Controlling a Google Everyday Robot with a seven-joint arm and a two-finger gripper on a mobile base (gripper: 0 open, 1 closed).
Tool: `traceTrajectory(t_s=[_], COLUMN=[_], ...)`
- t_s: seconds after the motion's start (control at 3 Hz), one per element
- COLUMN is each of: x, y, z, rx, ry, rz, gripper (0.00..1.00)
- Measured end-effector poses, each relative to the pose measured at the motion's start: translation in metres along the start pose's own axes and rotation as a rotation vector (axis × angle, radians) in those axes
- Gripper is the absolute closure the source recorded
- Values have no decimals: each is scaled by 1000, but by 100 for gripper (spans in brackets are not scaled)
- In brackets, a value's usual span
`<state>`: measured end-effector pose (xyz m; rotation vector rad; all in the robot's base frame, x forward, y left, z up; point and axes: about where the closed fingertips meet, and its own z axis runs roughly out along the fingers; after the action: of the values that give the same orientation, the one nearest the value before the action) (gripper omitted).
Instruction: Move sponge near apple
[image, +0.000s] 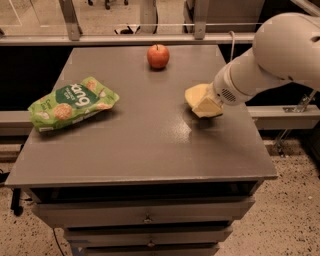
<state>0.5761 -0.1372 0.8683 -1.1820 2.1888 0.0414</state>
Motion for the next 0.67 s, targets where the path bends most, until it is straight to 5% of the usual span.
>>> traceTrajectory(t_s=[0.33,0.67], x=[-21,-32], y=[-31,-47], z=[-18,-27], rx=[69,106], ry=[-30,-47], rz=[-145,-244], gripper=[100,100])
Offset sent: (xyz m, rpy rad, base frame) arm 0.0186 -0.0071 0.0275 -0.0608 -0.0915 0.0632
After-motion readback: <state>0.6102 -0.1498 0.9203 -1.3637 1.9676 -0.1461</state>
